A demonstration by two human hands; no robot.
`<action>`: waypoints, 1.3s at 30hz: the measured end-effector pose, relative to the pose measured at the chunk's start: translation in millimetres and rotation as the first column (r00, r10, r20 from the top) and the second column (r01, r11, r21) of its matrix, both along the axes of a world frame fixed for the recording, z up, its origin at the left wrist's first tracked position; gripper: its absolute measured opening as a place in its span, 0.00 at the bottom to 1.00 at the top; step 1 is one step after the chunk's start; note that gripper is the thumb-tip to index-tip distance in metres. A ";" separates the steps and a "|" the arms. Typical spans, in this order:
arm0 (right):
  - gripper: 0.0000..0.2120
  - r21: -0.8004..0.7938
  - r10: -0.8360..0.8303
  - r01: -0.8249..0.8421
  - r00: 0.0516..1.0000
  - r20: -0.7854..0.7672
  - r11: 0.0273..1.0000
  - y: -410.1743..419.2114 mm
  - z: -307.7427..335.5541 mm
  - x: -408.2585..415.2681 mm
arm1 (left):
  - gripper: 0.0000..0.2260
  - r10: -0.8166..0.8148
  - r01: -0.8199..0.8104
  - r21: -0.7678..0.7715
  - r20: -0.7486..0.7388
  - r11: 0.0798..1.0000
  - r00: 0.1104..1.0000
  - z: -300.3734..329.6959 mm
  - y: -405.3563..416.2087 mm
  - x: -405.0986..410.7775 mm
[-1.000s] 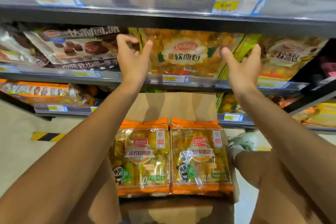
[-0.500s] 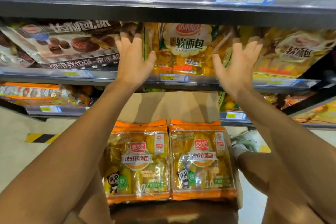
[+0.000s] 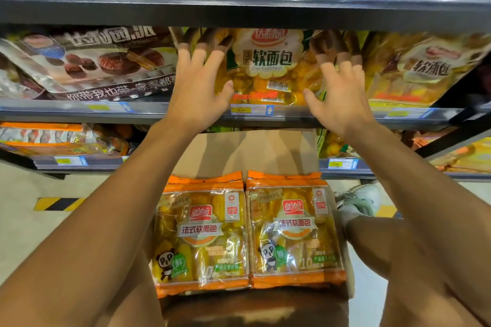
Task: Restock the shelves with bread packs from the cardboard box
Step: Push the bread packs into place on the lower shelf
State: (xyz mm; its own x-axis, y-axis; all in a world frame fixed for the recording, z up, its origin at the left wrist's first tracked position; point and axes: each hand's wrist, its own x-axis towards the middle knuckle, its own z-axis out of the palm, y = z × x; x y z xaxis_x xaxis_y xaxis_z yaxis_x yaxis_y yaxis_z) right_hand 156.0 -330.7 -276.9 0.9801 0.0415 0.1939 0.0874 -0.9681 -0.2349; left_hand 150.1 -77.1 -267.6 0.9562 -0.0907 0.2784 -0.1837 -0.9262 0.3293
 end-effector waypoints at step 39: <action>0.22 0.026 0.046 -0.046 0.999 -0.004 0.999 -7.9 -9.2 8.6 | 0.17 -0.011 0.015 0.067 -0.060 0.998 0.998 -16.1 -12.6 12.4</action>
State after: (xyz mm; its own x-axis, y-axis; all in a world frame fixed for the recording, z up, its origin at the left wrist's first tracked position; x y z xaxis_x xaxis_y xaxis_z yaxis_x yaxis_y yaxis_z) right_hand 164.6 -338.6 -286.1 0.9783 0.0812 0.1905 0.1301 -0.9567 -0.2605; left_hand 162.5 -89.6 -283.7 0.9694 -0.1202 0.2139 -0.1781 -0.9443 0.2766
